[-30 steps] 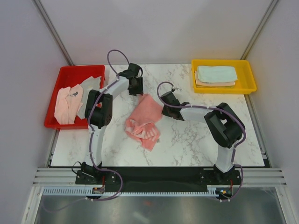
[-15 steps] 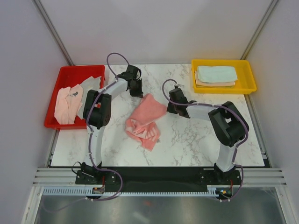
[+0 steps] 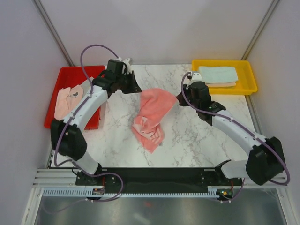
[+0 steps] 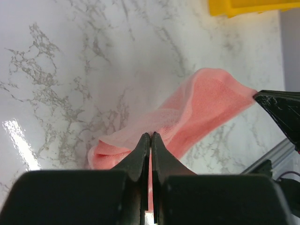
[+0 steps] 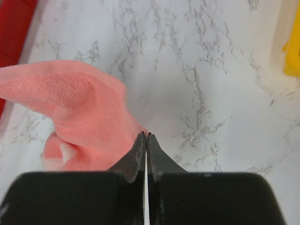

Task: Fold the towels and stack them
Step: Flatten out the crumpled towel

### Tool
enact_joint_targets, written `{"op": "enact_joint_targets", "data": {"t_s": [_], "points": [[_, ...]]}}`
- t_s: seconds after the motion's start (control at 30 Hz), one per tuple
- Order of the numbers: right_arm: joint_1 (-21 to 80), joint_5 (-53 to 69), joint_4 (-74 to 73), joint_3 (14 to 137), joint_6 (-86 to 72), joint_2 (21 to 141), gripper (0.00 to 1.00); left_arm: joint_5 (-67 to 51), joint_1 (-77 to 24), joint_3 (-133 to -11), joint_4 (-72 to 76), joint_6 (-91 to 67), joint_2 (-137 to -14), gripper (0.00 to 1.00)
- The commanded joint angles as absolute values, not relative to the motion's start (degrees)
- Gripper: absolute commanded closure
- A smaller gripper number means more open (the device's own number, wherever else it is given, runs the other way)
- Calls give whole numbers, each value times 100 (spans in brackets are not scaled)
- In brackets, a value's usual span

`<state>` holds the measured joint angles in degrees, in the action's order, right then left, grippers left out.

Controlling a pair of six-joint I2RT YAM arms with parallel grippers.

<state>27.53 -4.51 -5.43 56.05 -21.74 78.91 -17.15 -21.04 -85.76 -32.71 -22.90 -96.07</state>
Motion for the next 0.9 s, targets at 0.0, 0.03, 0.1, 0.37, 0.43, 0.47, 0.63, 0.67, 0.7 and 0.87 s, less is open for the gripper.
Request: {"op": "enact_joint_targets", "data": {"t_s": [0.0, 0.03, 0.1, 0.37, 0.43, 0.47, 0.63, 0.67, 0.7, 0.87], "points": [[2795, -106, -843, 5467, -1609, 6981, 100, -2188, -2197, -8227, -3243, -2593, -8660, 98], [2804, -10, -922, 5423, -1565, 6535, 100, -2206, -2232, -8140, -3234, -2636, -8248, 98], [2804, 244, -975, 5362, -1529, 6067, 100, -2285, -2329, -7858, -3234, -2821, -7780, 98], [2830, 1107, -1046, 5484, -1880, 4009, 100, -2760, -2593, -7506, -3076, -3559, -5916, 98], [2830, 1160, -1046, 5765, -1925, 3911, 100, -2777, -2593, -7628, -2980, -3769, -5635, 98], [2830, 1169, -1046, 5879, -1960, 3937, 100, -2812, -2593, -7690, -2962, -3823, -5582, 98], [2830, 1231, -985, 6547, -2136, 4157, 100, -2761, -2602, -8252, -2970, -3990, -5555, 98], [2830, 1135, -984, 6617, -2110, 4201, 100, -2681, -2602, -8323, -2988, -3982, -5598, 98], [2830, 855, -984, 6749, -2083, 4306, 100, -2568, -2602, -8375, -3032, -3947, -5712, 98], [2830, -271, -853, 6943, -1478, 5235, 100, -1040, -2593, -8824, -3435, -3402, -6423, 98]]}}
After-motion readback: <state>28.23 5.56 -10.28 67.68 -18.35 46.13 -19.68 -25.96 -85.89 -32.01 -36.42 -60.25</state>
